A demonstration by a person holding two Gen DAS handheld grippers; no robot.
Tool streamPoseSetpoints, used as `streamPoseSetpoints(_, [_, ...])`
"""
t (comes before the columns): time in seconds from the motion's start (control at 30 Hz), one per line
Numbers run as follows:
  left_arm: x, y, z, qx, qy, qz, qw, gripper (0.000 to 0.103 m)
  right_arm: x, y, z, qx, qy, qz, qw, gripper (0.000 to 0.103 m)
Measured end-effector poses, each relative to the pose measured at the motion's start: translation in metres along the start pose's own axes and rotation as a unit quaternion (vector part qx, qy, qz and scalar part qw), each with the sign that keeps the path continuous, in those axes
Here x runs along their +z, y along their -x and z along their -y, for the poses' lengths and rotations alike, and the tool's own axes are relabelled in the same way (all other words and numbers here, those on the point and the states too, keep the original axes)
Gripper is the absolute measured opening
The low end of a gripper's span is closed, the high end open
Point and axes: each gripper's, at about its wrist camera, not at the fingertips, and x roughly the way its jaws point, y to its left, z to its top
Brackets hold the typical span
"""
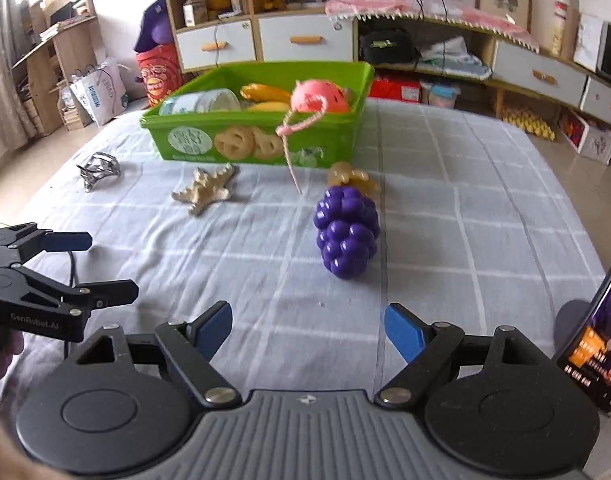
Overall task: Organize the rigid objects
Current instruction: 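Move the left tool to the beige starfish while the right tool reaches the purple grapes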
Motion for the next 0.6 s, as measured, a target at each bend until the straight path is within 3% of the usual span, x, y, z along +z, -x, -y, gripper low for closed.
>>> streamPoseSetpoints(0.17, [-0.004, -0.004, 0.006, 0.003, -0.017, 0.021, 0.9996, 0.101, -0.003, -0.013, 0.007, -0.006, -0.025, -0.021, 0.999, 0.069])
streamPoseSetpoints(0.3, [0.000, -0.010, 0.008, 0.001, -0.020, 0.030, 0.9994, 0.102, -0.004, -0.020, 0.007, -0.022, -0.021, -0.013, 0.999, 0.076])
streamPoseSetpoints(0.43, [0.010, -0.020, 0.010, 0.006, -0.015, 0.026, 0.9995, 0.102, -0.001, -0.031, 0.003, -0.042, -0.010, -0.011, 0.999, 0.090])
streamPoseSetpoints(0.6, [0.016, -0.027, 0.007, 0.014, -0.009, 0.026, 0.9995, 0.102, 0.000, -0.036, 0.004, -0.044, -0.007, 0.005, 0.999, 0.090])
